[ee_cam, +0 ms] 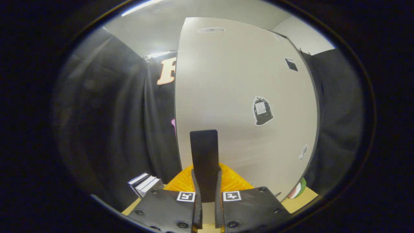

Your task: Open the shoe cabinet door, grab the shoes and put them into the shoe cabinet, then close the shoe cabinet door.

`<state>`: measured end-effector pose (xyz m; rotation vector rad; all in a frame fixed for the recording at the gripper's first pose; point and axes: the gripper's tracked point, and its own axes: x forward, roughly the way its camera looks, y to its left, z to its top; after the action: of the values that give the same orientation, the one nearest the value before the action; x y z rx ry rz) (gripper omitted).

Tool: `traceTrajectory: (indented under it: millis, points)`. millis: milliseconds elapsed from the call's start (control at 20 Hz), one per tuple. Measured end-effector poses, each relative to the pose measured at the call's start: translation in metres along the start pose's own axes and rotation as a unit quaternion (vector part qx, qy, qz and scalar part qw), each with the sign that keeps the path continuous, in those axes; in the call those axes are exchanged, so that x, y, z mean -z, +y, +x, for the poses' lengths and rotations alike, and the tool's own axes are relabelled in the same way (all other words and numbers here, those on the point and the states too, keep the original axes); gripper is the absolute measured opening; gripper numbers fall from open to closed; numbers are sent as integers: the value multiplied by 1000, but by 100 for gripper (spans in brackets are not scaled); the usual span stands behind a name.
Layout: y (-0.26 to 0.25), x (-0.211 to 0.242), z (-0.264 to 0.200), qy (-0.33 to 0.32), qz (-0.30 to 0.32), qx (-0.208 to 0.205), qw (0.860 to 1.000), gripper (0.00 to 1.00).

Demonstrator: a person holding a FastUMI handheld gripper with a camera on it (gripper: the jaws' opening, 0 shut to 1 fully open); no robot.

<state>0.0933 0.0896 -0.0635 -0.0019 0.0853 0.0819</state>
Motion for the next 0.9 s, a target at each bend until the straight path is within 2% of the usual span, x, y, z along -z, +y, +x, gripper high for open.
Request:
traceTrajectory:
  millis: [600, 900]
  points:
    - [-33, -10, -68, 15, 6, -80, 997, 17]
    - [-74, -12, -105, 20, 4, -89, 996, 16]
